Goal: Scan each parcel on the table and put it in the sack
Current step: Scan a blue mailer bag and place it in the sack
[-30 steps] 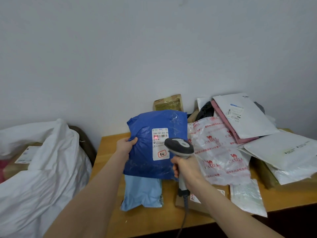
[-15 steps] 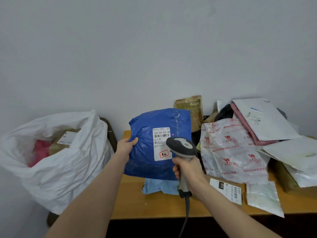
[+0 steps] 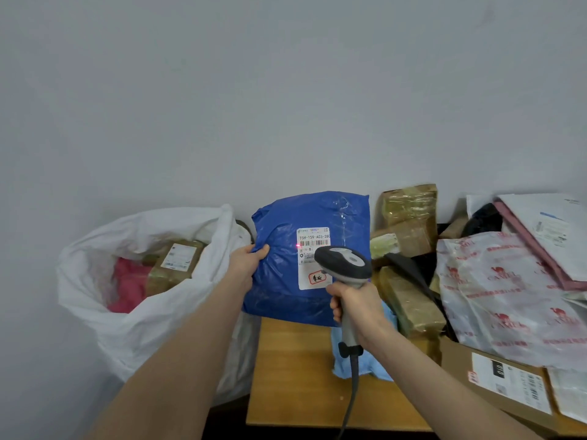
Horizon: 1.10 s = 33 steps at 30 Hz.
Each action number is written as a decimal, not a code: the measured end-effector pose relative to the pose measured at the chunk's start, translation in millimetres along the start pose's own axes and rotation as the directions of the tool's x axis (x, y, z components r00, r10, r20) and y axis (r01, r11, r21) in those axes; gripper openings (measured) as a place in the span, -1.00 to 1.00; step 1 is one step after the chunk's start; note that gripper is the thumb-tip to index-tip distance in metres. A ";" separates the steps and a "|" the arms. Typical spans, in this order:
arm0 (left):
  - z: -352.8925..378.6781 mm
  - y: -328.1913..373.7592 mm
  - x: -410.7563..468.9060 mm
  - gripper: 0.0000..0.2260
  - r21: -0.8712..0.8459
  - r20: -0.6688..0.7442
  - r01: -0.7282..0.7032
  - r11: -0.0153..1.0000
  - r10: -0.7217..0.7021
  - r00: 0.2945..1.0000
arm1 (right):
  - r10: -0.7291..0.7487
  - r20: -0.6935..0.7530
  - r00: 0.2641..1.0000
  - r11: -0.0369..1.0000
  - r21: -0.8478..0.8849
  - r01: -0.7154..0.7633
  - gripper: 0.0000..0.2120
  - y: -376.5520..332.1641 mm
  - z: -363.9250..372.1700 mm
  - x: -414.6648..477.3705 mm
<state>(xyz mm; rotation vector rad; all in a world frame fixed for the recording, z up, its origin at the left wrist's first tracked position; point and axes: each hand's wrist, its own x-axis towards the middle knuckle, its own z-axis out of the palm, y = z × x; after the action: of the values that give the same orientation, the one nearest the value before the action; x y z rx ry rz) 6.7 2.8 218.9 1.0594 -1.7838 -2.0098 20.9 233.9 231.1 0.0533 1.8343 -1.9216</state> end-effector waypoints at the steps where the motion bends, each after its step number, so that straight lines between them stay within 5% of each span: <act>1: -8.9 5.8 3.7 -0.62 -0.008 0.005 -0.008 1.000 0.008 1.000 | -0.016 0.009 1.000 1.000 0.010 0.016 -0.97 -4.0 11.8 1.8; 5: -53.8 45.0 16.0 -0.67 -0.047 -0.002 -0.071 0.996 0.071 0.997 | -0.123 0.032 0.992 0.989 0.084 0.120 -0.97 -34.7 62.1 15.5; 10: -140.8 117.7 34.8 -0.68 -0.089 -0.188 -0.197 0.976 0.178 0.966 | -0.167 0.110 0.980 0.980 0.123 0.154 -1.00 -82.0 146.1 45.1; 17: -259.6 166.0 59.6 -0.94 0.071 -0.476 -0.377 0.923 0.364 0.801 | -0.142 0.216 0.966 0.988 0.089 0.126 -0.95 -99.3 244.3 100.0; 23: -316.8 122.8 92.8 -0.83 0.308 -0.580 -0.159 0.938 0.318 0.750 | -0.071 0.261 0.963 0.996 -0.026 0.081 -0.87 -72.8 293.9 144.9; 30: -316.8 53.1 158.4 -0.92 0.338 -0.424 0.011 0.941 0.141 0.895 | 0.053 0.187 0.981 0.998 -0.044 -0.046 -0.93 -28.3 324.2 184.5; 33: -309.1 23.7 186.1 -0.80 0.548 -0.360 0.134 0.826 0.088 0.929 | 0.120 0.122 0.985 0.992 -0.039 -0.117 -0.90 -6.9 333.1 195.7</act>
<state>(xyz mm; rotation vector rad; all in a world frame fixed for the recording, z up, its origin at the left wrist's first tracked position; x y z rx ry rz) 72.4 -350.7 181.2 1.5081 -2.1920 -1.1667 -56.6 -143.6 202.9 0.0312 1.7399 -1.7735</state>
